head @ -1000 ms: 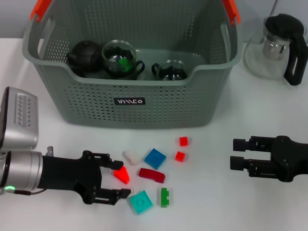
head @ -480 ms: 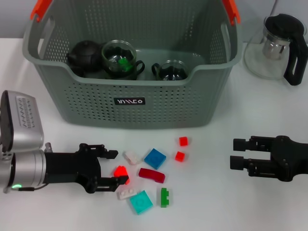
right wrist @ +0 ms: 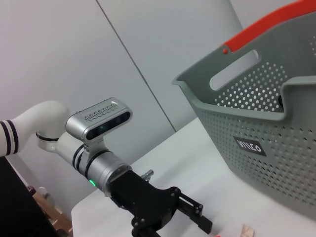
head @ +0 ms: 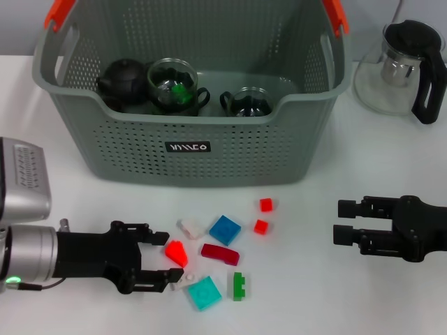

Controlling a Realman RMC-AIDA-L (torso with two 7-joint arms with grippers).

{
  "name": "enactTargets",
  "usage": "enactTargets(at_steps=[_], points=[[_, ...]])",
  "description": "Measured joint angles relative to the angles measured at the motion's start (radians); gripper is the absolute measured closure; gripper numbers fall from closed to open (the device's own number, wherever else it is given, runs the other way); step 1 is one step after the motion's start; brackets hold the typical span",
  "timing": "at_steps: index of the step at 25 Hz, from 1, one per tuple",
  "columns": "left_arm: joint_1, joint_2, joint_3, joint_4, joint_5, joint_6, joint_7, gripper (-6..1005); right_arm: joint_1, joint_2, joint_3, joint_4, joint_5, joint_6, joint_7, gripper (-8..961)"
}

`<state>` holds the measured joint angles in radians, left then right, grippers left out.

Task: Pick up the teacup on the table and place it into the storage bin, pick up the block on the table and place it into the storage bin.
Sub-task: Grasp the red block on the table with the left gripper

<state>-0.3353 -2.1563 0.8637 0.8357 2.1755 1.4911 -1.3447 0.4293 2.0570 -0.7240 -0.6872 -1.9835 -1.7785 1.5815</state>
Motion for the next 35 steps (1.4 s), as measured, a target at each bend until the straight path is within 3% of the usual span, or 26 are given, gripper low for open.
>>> enactTargets(at_steps=[6,14,25,35], points=[[0.008,0.006,-0.056,0.01,0.013,0.049,-0.01,279,0.0,0.0,0.0,0.0,0.0,0.001,0.0,253],[-0.001,-0.006,-0.051,-0.019,0.077,0.046,-0.009,279,0.001,-0.001,0.002,0.0,0.0,0.003,0.0,253],[-0.048,-0.008,-0.051,-0.073,0.077,-0.005,-0.005,277,0.0,-0.002,0.003,0.0,0.0,0.004,0.0,254],[-0.056,-0.007,-0.082,-0.05,0.053,0.006,0.006,276,-0.004,-0.001,0.003,0.0,0.0,0.001,0.0,254]])
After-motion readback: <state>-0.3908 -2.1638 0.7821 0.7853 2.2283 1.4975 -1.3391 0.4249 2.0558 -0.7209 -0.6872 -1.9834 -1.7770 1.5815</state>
